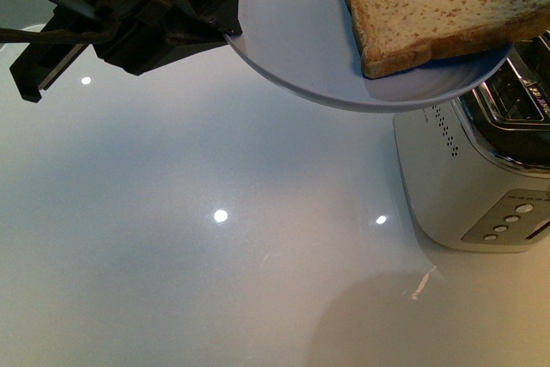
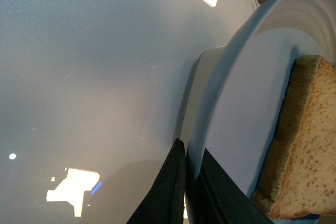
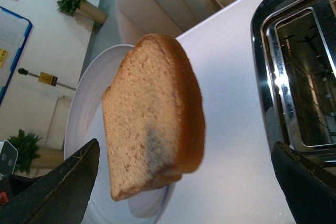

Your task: Left arm holds plate, right arm toasts bread

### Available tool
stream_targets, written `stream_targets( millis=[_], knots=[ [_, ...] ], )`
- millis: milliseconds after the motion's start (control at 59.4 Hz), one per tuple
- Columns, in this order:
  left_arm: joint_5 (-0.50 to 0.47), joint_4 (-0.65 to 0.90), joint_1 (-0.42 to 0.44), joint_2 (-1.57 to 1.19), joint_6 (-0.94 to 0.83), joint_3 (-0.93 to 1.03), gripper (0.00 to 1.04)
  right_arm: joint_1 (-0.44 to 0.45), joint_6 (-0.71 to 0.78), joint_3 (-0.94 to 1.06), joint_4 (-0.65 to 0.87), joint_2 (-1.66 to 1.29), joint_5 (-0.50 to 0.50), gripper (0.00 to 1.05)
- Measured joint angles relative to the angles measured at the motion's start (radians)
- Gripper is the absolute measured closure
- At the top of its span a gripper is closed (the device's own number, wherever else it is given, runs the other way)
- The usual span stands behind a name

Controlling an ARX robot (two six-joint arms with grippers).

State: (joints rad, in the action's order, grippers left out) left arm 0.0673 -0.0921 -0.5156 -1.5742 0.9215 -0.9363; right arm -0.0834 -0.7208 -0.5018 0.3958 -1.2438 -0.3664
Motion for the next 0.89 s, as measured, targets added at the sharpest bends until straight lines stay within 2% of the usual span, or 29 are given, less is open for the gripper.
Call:
stream_targets(
  millis=[219,539,640,707,792,893],
  knots=[
    [0.000,0.000,0.000,0.000,0.000,0.000,1.02,-0.040,-0.009,-0.050,0.028,-0.102,0.008,0.10],
    [0.000,0.000,0.000,0.000,0.000,0.000,1.02,-0.046,-0.017,-0.065,0.044,-0.109,0.013,0.60],
    [0.000,0.000,0.000,0.000,0.000,0.000,1.02,-0.038,-0.022,-0.065,0.044,-0.103,0.002,0.82],
    [0.000,0.000,0.000,0.000,0.000,0.000,1.02,-0.031,-0.026,-0.065,0.043,-0.088,-0.006,0.92],
    [0.000,0.000,0.000,0.000,0.000,0.000,1.02,-0.017,-0.028,-0.065,0.038,-0.056,-0.013,1.00],
    [0.000,0.000,0.000,0.000,0.000,0.000,1.02,0.002,-0.028,-0.067,0.016,-0.013,-0.013,1.01]
  ],
)
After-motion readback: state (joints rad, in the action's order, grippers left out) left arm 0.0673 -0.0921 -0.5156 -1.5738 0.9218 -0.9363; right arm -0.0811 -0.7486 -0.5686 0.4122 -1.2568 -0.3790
